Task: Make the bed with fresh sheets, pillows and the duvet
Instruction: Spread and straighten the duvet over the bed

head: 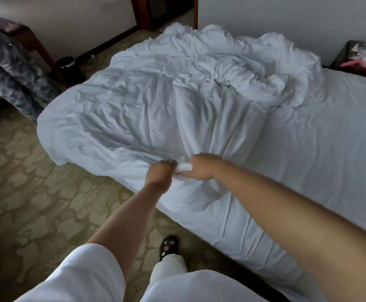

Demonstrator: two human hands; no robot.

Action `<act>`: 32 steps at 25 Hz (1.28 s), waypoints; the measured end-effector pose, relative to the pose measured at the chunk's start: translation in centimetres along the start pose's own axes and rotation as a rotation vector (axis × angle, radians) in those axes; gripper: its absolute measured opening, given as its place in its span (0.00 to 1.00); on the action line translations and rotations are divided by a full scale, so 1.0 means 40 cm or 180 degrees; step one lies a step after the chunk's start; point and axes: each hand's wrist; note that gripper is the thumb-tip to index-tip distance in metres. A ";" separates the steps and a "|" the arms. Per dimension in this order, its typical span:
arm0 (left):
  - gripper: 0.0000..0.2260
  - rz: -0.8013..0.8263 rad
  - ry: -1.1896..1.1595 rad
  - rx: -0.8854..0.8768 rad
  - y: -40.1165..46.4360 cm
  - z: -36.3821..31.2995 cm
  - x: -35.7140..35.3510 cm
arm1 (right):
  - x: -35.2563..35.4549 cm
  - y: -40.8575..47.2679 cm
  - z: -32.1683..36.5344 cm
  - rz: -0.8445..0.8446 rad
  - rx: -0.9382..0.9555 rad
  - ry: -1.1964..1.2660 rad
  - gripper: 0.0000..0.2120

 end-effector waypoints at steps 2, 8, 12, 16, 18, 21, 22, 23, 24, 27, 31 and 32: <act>0.12 -0.0270 0.0159 0.0295 0.011 -0.009 0.085 | 0.087 -0.018 0.001 -0.0247 0.0298 -0.0444 0.24; 0.12 0.0132 -0.0298 0.0613 0.018 -0.009 0.119 | 0.100 0.005 -0.140 -0.1330 0.0050 -0.0864 0.14; 0.15 0.0700 -0.0368 0.0659 -0.045 0.040 0.017 | -0.057 0.022 -0.144 -0.0570 -0.0239 -0.0454 0.14; 0.19 0.0969 -0.0508 0.0550 -0.034 0.027 -0.027 | -0.079 0.027 -0.109 -0.0739 -0.0138 -0.0289 0.14; 0.26 0.0902 -0.0640 0.0492 -0.020 -0.002 -0.037 | -0.070 0.029 -0.103 -0.0927 -0.0096 -0.0159 0.14; 0.27 0.0650 -0.0726 0.0459 -0.007 -0.033 -0.057 | -0.072 0.003 -0.117 -0.0821 -0.0265 -0.0291 0.13; 0.24 0.0631 -0.0734 0.0422 -0.007 -0.039 -0.062 | -0.075 -0.016 -0.121 -0.0725 -0.0297 -0.0453 0.13; 0.22 0.0683 -0.0721 0.0354 -0.010 -0.047 -0.062 | -0.067 -0.038 -0.125 -0.0557 -0.0333 -0.0561 0.13; 0.21 0.0735 -0.0661 0.0243 -0.014 -0.060 -0.057 | -0.040 -0.058 -0.128 -0.0386 -0.0399 -0.0615 0.14; 0.18 -0.0035 -0.0434 0.0116 0.011 -0.116 0.025 | 0.129 -0.091 -0.128 -0.0623 -0.0524 -0.0628 0.16; 0.17 -0.1154 -0.0437 -0.0029 0.073 -0.159 0.164 | 0.203 -0.143 -0.157 -0.1267 -0.0888 -0.0250 0.21; 0.19 -0.0868 -0.0360 -0.0077 0.068 -0.164 0.161 | 0.146 -0.151 -0.168 -0.1162 -0.0995 -0.0171 0.23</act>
Point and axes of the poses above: each hand's wrist, its own y-axis towards the middle knuckle, its own x-axis out of the back of the hand, z = x × y, and after that the axes turned 4 degrees about -x, right-handed
